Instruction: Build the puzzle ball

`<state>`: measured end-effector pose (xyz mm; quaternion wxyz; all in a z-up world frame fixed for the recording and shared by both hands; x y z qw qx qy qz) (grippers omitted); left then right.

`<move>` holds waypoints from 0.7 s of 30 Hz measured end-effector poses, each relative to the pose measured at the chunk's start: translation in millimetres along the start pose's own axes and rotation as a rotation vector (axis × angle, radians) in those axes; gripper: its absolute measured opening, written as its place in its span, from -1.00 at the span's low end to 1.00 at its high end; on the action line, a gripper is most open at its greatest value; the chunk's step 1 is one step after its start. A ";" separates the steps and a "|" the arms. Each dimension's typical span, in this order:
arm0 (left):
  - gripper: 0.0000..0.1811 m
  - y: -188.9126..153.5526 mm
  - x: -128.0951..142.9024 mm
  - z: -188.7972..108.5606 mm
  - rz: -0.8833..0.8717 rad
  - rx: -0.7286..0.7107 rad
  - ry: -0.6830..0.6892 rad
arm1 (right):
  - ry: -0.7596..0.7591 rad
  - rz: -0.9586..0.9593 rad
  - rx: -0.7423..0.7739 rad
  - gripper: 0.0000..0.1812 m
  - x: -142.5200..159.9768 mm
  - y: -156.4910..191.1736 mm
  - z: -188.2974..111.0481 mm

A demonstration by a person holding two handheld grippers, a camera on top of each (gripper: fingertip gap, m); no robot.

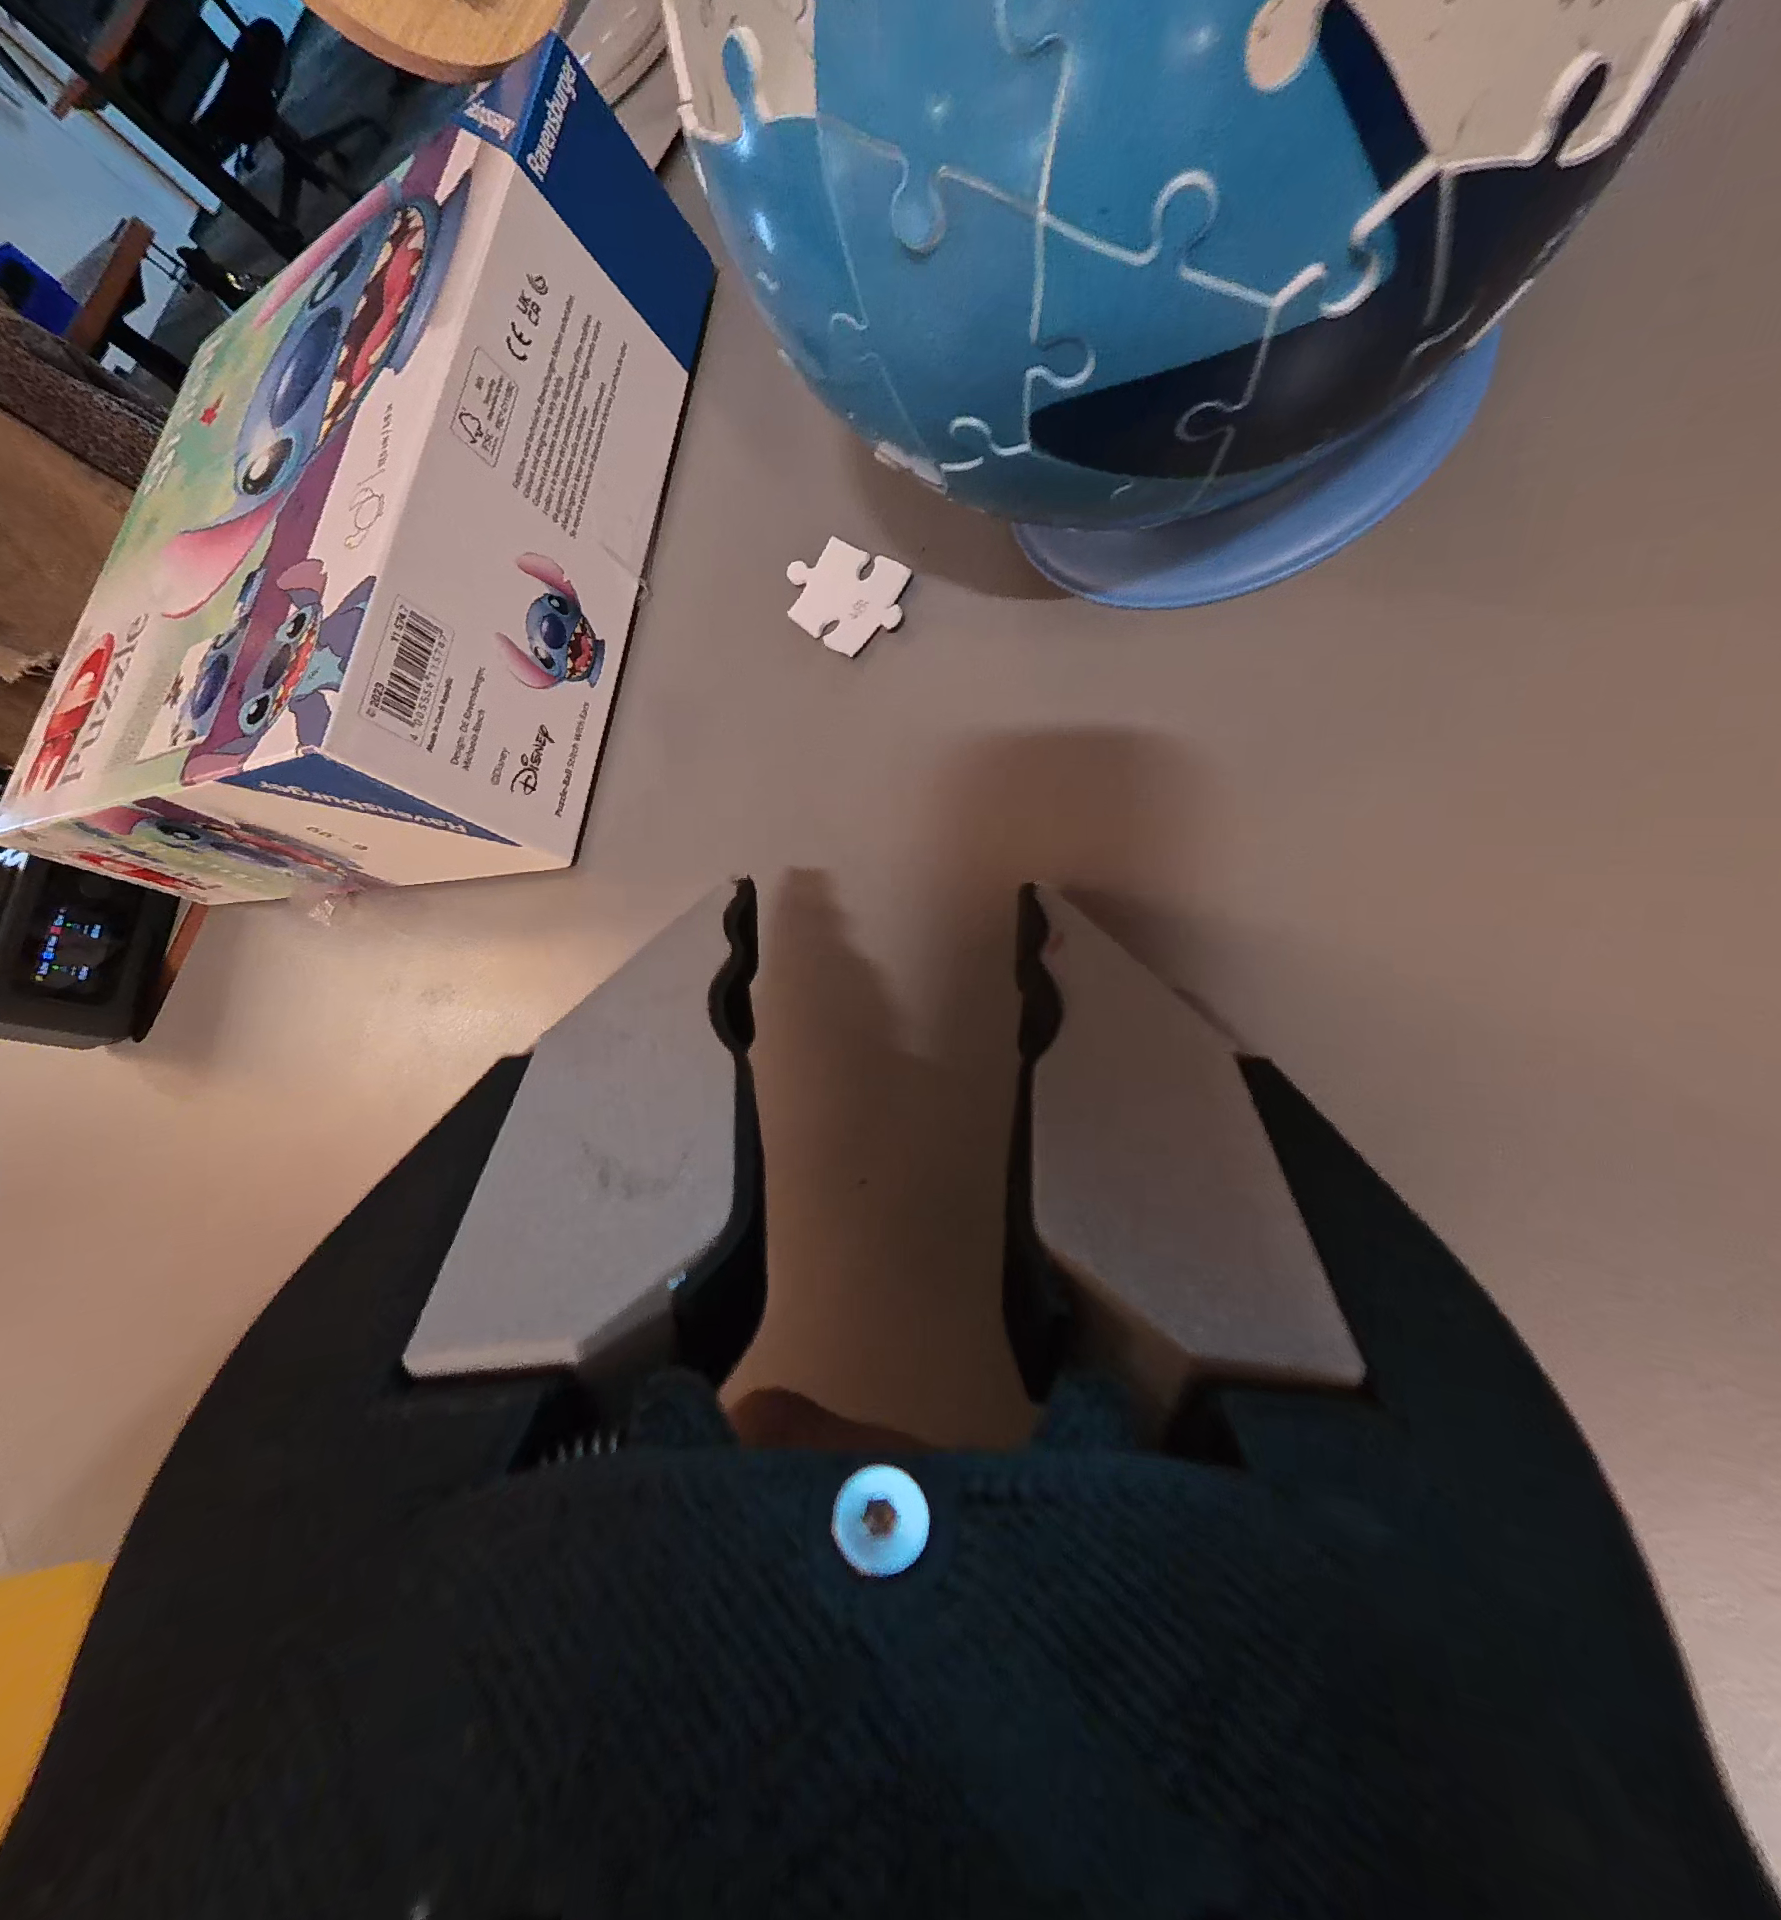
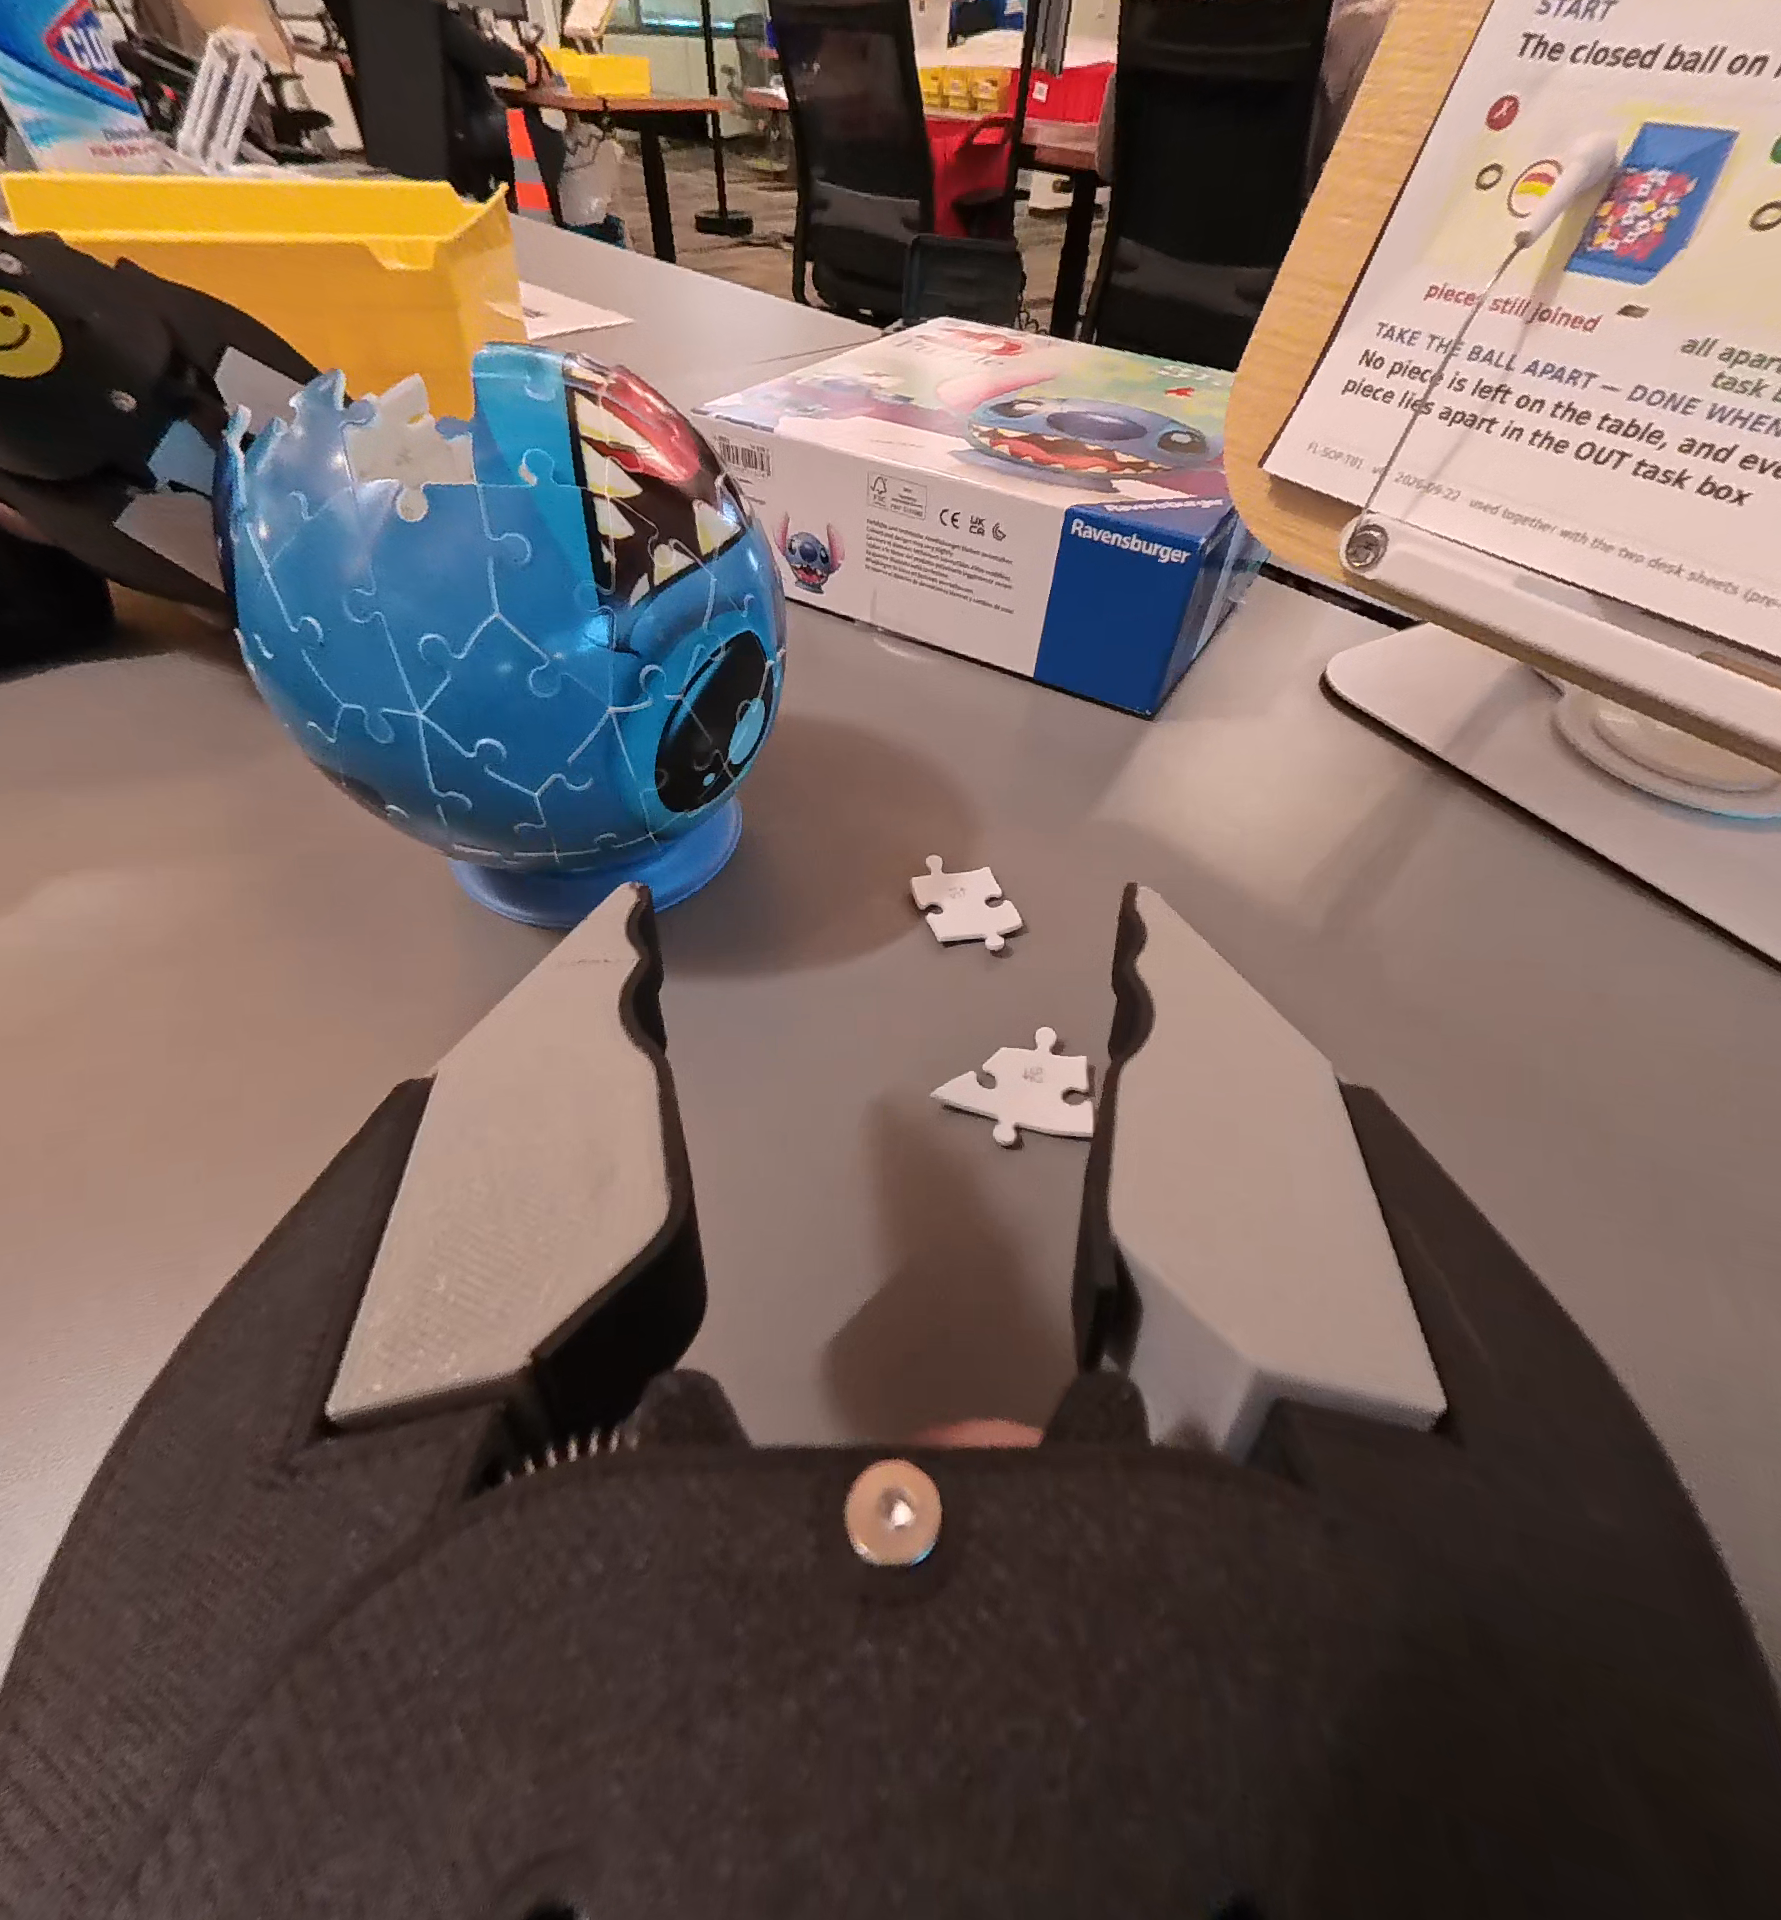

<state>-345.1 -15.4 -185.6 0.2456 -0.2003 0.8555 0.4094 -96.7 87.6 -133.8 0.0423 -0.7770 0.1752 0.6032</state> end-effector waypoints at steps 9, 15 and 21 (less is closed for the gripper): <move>-0.49 1.3 1.7 -0.2 -0.003 -0.008 0.008 | -0.024 0.007 0.008 -0.06 -2.3 -1.6 -2.4; -0.47 7.8 7.3 0.8 -0.032 -0.037 0.037 | -0.014 0.003 0.010 -0.05 -1.0 -1.3 -1.1; -0.47 25.1 21.7 3.8 -0.097 -0.125 0.119 | -0.006 0.007 0.094 -0.04 0.7 -14.4 -4.8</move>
Point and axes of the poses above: each gripper's, where its closed fingertips meet, z out along the fingers, x out of its underside, y = z × x across the jaws, the point moved 2 cm from there along -z, back along the fingers, and after that the axes turned 11 degrees about z, right-handed, at the moved point
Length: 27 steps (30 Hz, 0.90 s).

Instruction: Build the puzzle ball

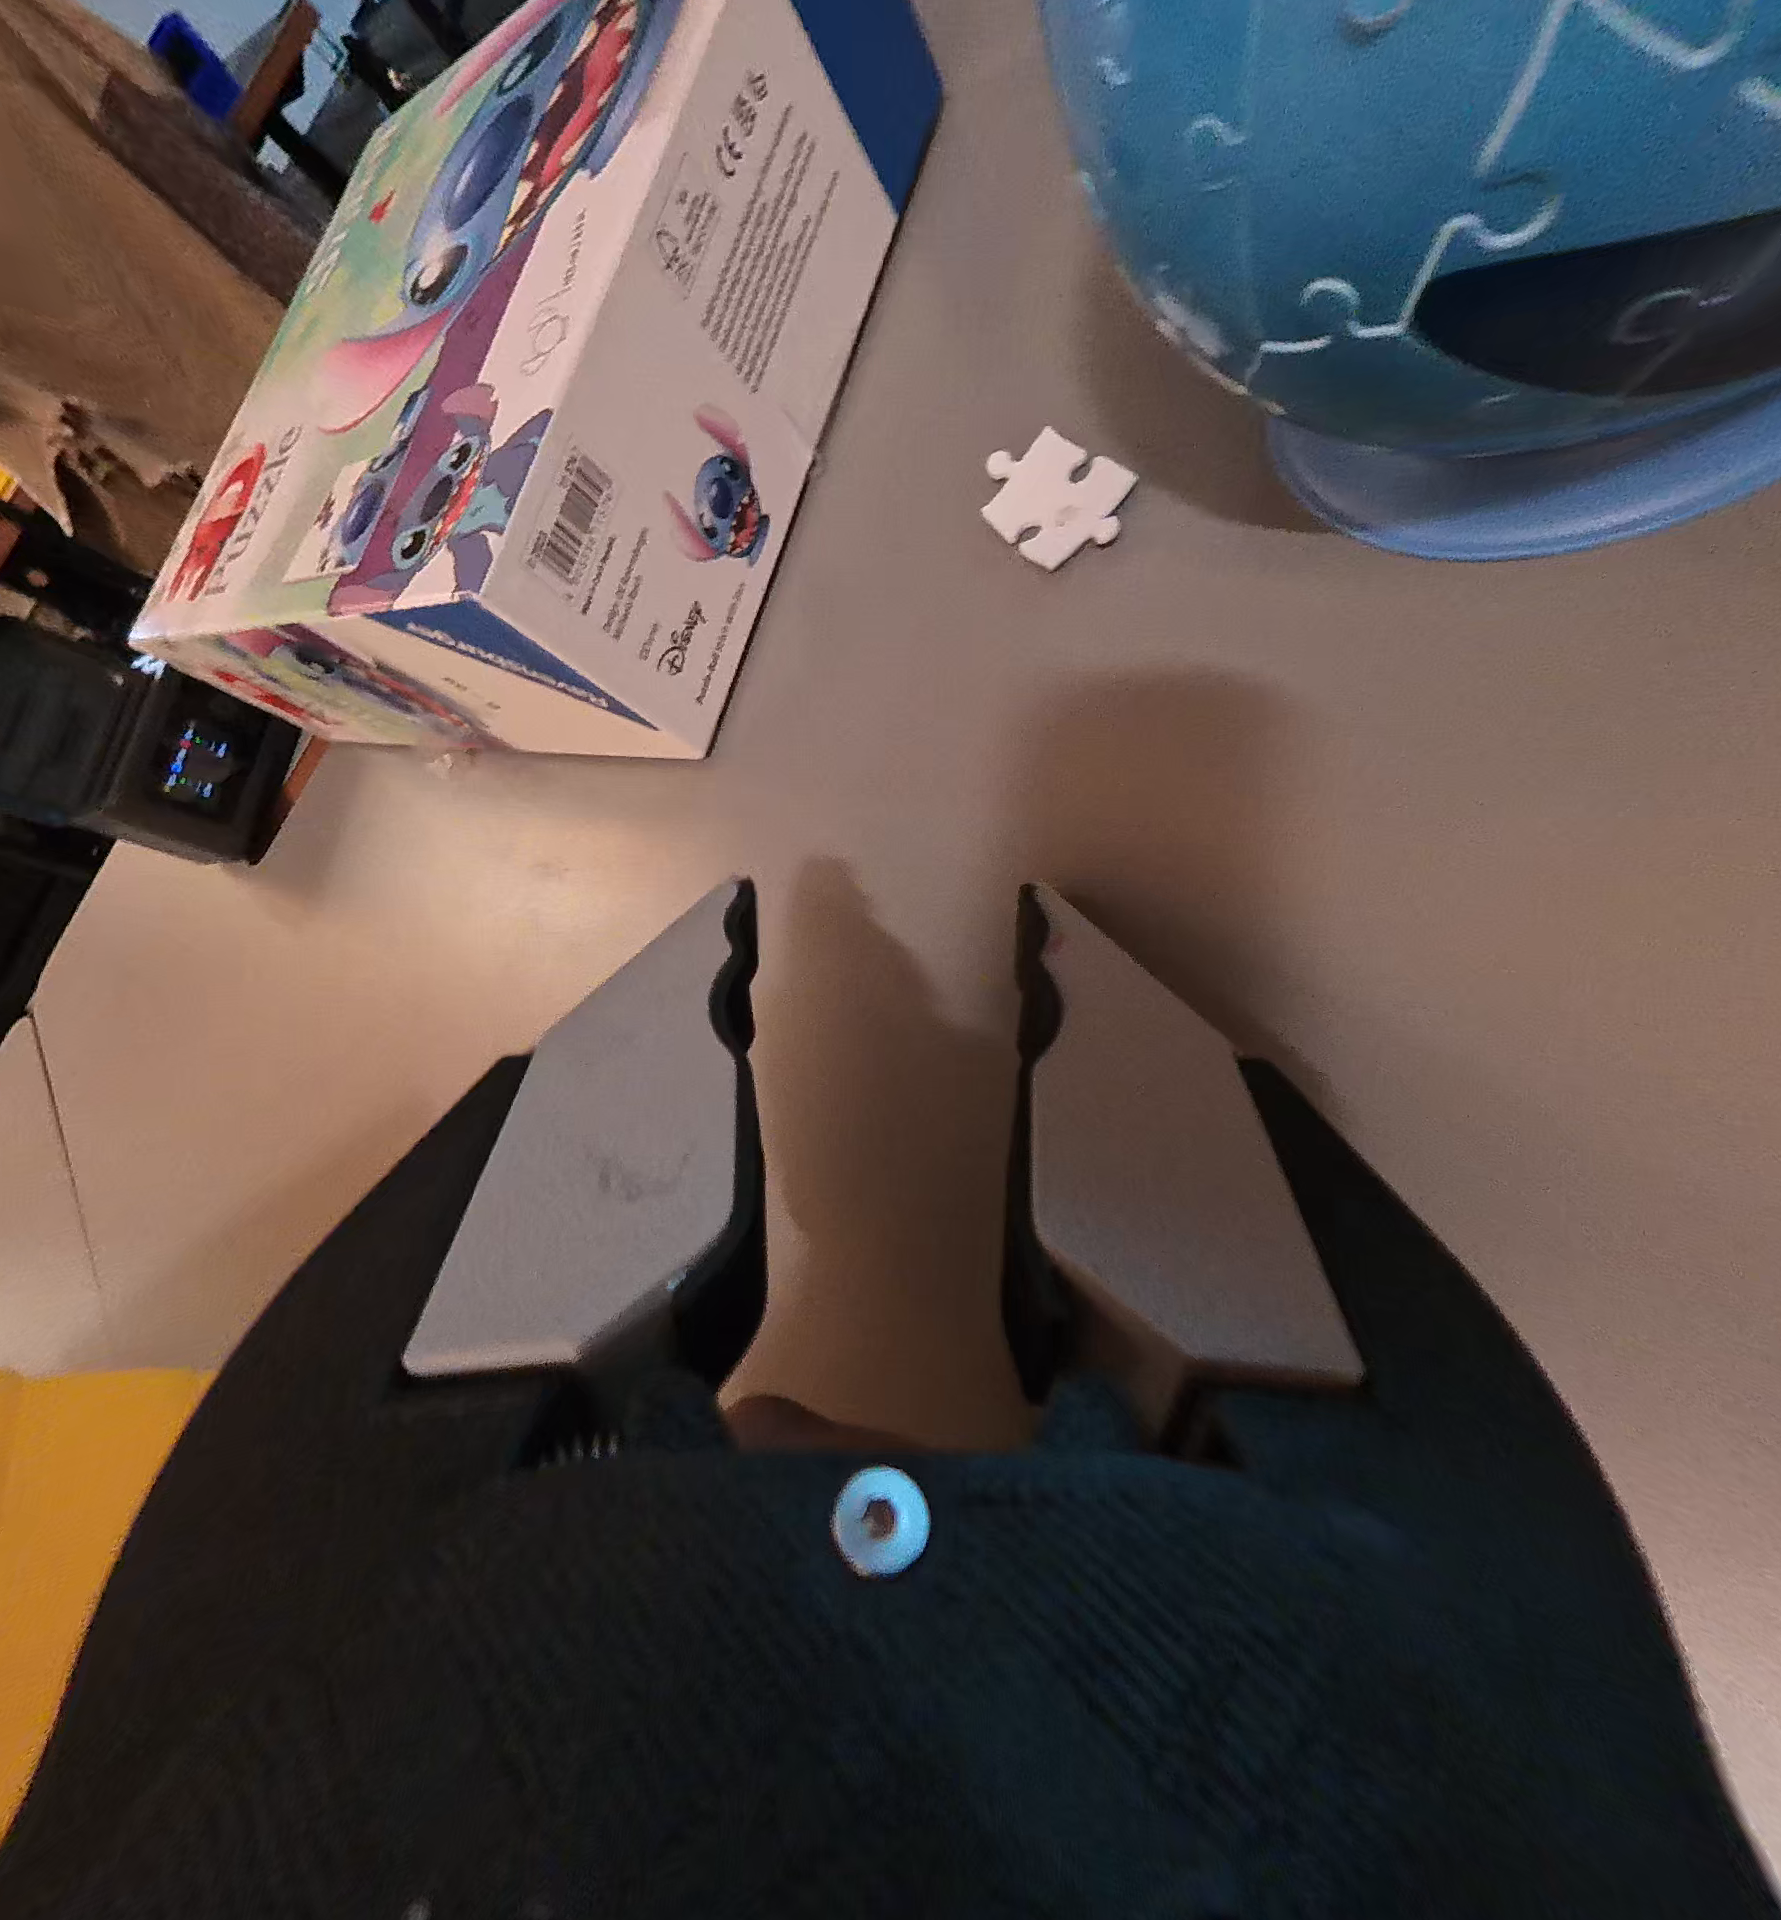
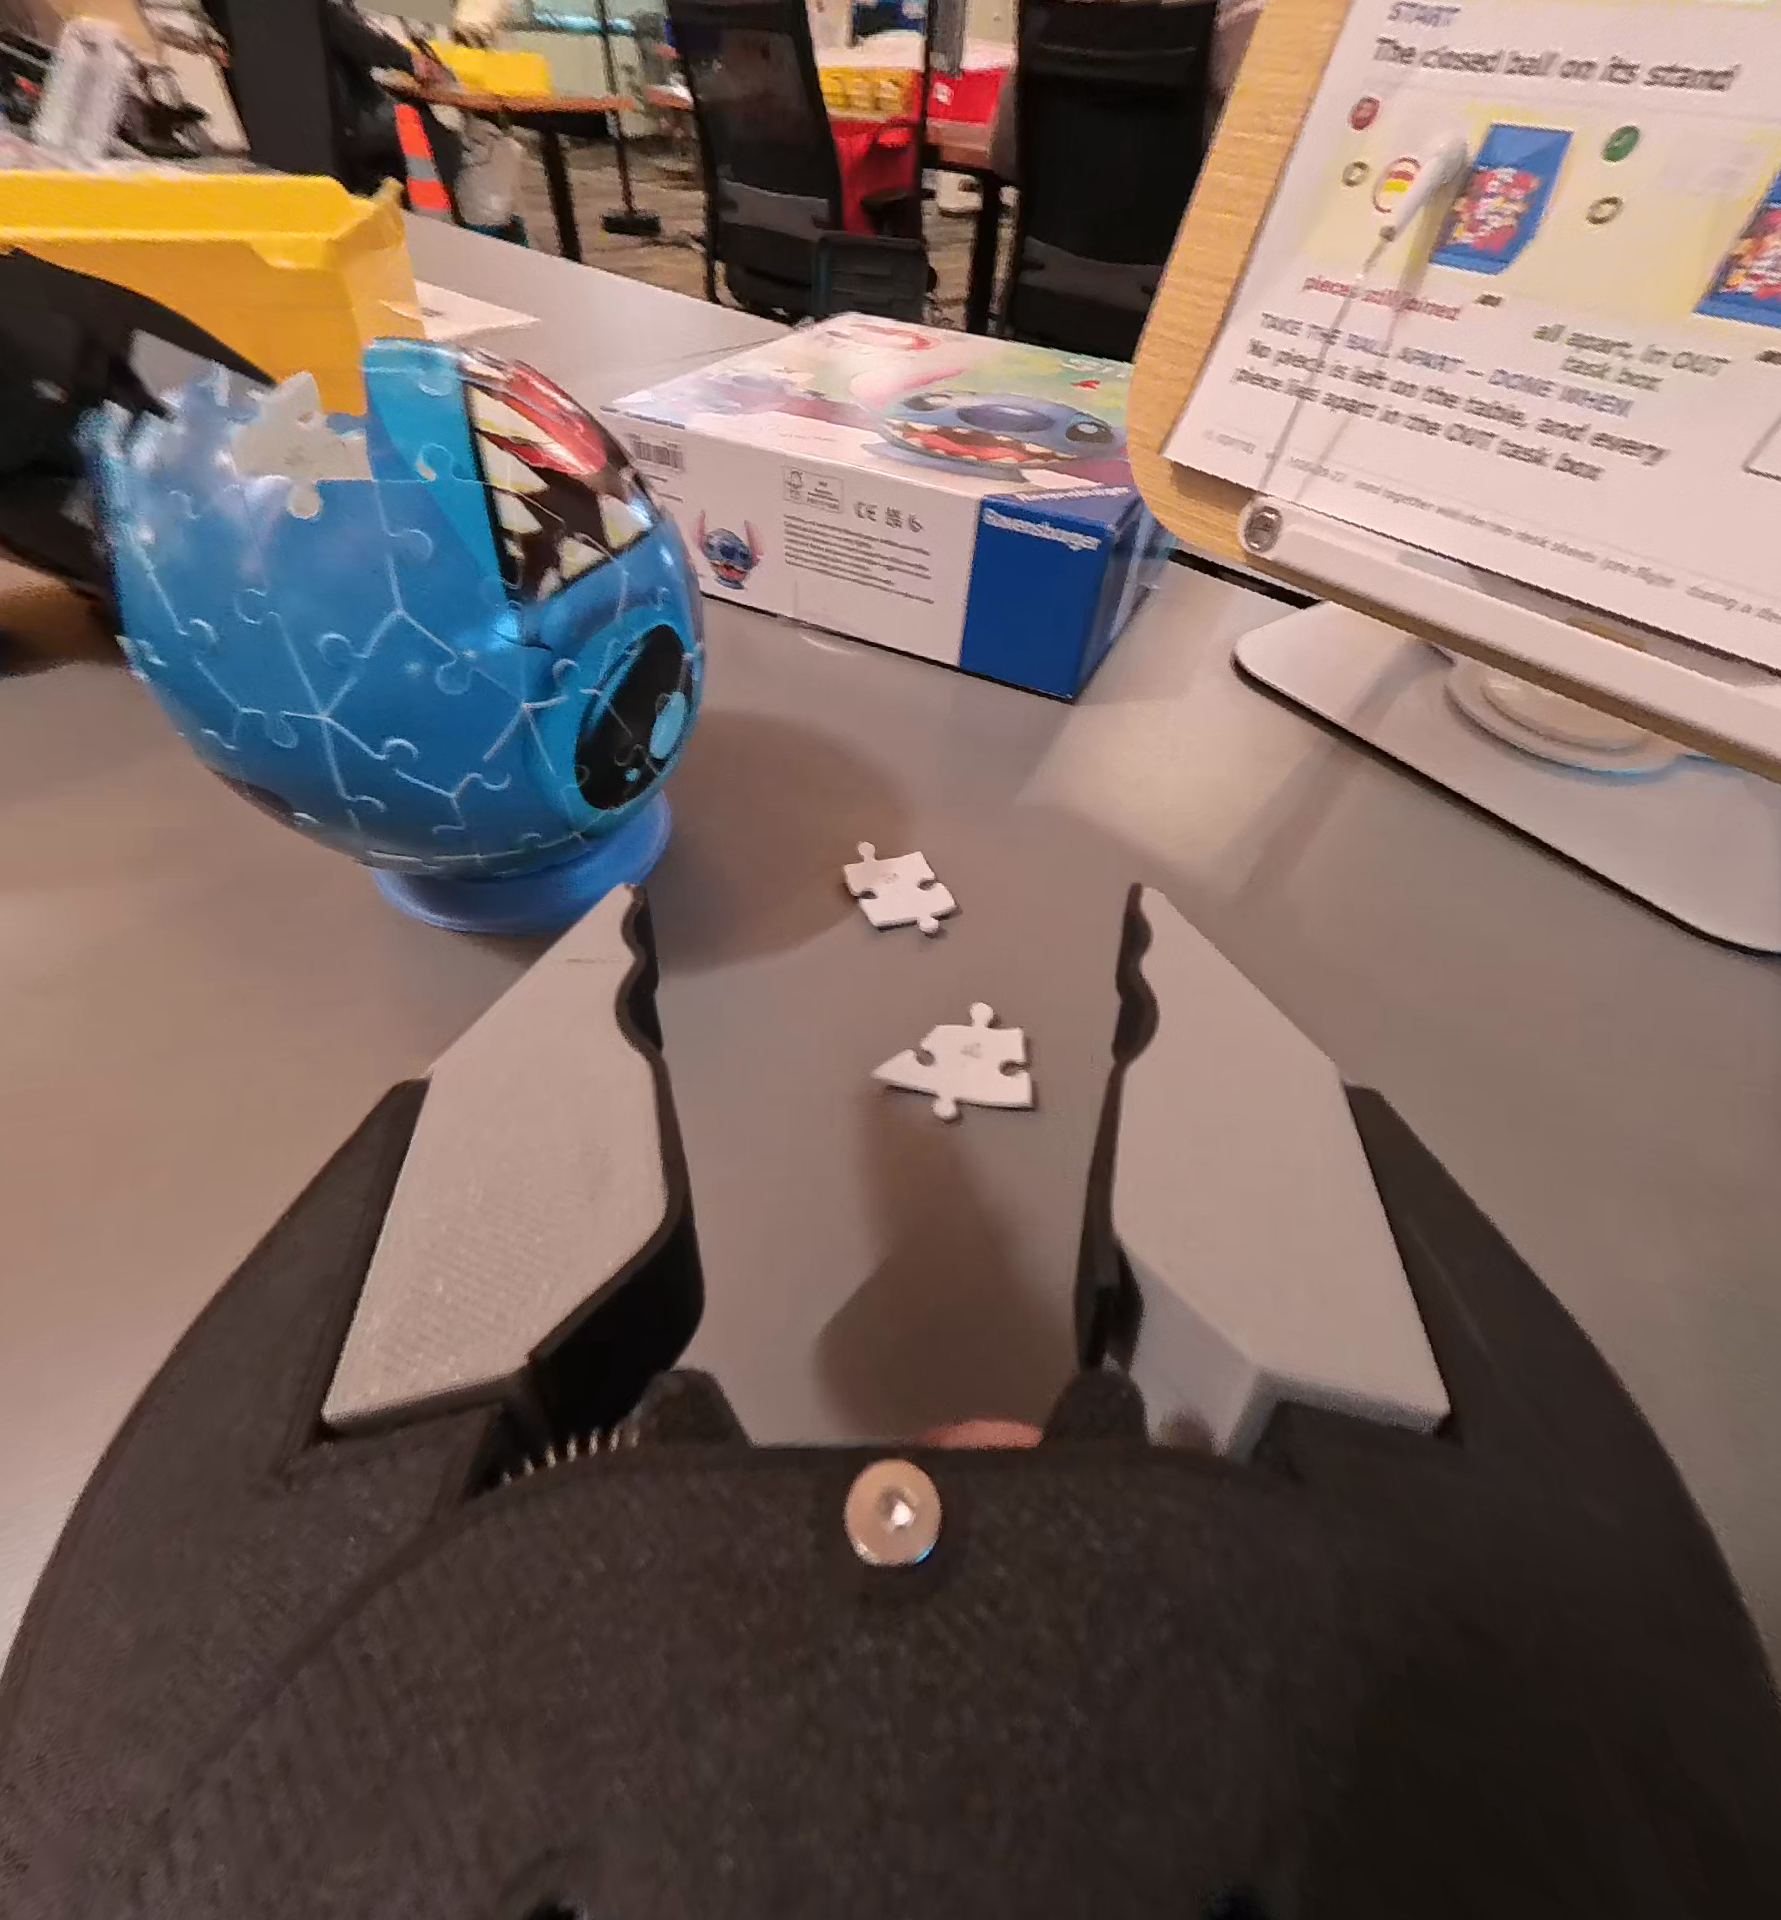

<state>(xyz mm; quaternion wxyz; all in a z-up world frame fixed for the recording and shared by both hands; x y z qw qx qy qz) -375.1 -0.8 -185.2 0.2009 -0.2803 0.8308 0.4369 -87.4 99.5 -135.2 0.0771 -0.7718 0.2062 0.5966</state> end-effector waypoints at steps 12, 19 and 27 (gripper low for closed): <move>-0.50 29.9 13.5 0.8 -0.181 -0.142 0.071 | 0.277 -0.004 0.123 -0.17 34.8 -25.6 10.5; -0.61 44.5 19.4 -2.7 -0.301 -0.199 0.072 | 0.376 -0.065 0.082 -0.26 45.1 -30.8 20.3; -0.63 49.4 23.3 -3.4 -0.343 -0.218 0.082 | 0.405 0.019 -0.019 -0.28 47.1 -29.2 20.3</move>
Point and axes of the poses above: each gripper's, where its closed fingertips meet, z out along the fingers, x out of its underside, y = z × x across the jaws, the point moved 2 cm from there along -z, back along the fingers, and after that the axes turned 11 degrees about z, right-handed, at the moved point
